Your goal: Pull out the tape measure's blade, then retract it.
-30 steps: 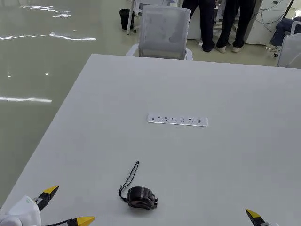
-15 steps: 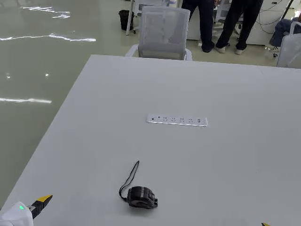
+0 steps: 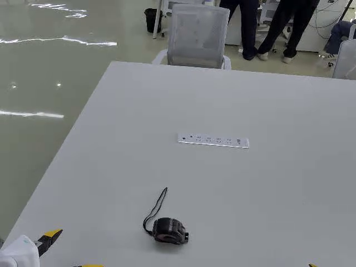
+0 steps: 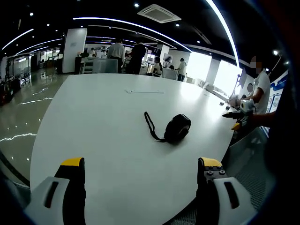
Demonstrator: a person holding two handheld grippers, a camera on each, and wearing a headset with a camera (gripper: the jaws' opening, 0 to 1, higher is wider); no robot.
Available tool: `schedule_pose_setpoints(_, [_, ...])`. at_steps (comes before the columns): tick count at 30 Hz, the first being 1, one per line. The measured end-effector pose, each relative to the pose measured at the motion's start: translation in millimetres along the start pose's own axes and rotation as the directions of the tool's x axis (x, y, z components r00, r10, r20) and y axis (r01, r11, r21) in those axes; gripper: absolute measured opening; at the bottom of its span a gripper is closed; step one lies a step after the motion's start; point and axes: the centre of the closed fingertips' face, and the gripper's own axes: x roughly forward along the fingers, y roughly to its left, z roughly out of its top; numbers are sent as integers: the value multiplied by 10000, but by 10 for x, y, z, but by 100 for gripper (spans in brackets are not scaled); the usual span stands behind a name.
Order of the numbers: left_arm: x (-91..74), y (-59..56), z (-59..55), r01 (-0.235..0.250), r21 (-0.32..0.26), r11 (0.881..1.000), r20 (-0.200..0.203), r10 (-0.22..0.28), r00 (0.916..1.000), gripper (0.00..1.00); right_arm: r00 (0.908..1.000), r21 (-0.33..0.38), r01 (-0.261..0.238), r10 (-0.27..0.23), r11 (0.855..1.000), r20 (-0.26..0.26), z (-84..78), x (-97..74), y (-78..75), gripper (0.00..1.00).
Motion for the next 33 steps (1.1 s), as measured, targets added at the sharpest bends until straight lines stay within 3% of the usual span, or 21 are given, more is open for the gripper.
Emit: schedule_pose_setpoints(33, [-2,38,49,18,-69,10000,136,-17,9999,99,9999,-126,-42,40,9999,-155,20,10,19,100])
